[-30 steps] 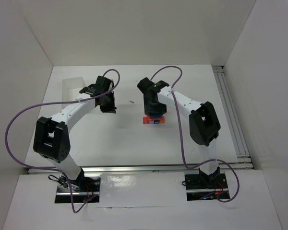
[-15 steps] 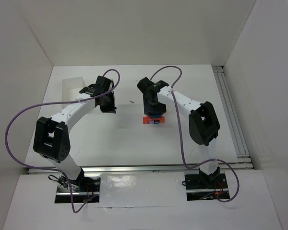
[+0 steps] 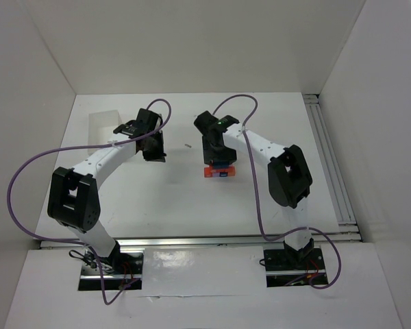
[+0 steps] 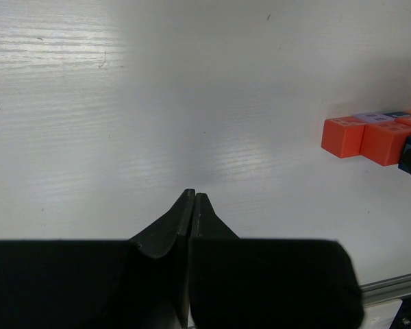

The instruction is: Build the wood block tower

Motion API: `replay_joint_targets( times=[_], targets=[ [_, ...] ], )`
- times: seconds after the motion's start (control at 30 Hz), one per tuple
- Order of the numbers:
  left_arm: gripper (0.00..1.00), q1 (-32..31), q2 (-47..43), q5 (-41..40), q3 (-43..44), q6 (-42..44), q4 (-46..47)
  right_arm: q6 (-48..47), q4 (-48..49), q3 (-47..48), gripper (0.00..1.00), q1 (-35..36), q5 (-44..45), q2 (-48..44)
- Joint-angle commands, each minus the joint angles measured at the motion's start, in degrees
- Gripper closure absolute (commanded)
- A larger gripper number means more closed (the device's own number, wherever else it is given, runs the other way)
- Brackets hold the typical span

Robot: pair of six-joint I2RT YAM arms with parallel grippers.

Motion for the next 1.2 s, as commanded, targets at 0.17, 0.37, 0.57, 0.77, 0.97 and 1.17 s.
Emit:
replay_joint_targets(
  times=[0.17, 0.37, 0.57, 0.77, 0.97, 1.17],
  targets=[
    [0.95, 0.5, -0.7, 0.8, 0.2, 0.6, 0.7, -0.1, 0.0, 2.1, 0.26, 0.7, 0.5, 0.7],
    [0.95, 0.5, -0.7, 0.8, 0.2, 0.6, 0.7, -0.1, -1.3, 3.9, 0.11, 0.7, 1.1, 0.7],
    [0.95, 0.5, -0.7, 0.8, -0.3, 0.6, 1.3, -0.8, -2.5, 10.7, 0.02, 0.7, 4.1, 0.2],
    [0.95, 1.2, -0.7, 0.3, -0.3, 0.6, 1.3, -5.9, -2.5, 24.3, 0.03, -2.0, 4.6, 8.8],
    [0.95, 2.9, -1.3, -2.5, 0.4, 1.7, -0.1, -14.5, 7.4, 30.6, 0.06, -4.6, 2.9, 15.8],
    [0.95, 3.6, -1.8, -3.6, -0.3, 1.1, -0.1, -15.1, 11.0, 34.6, 0.09, -8.3, -0.2, 20.9]
  ],
)
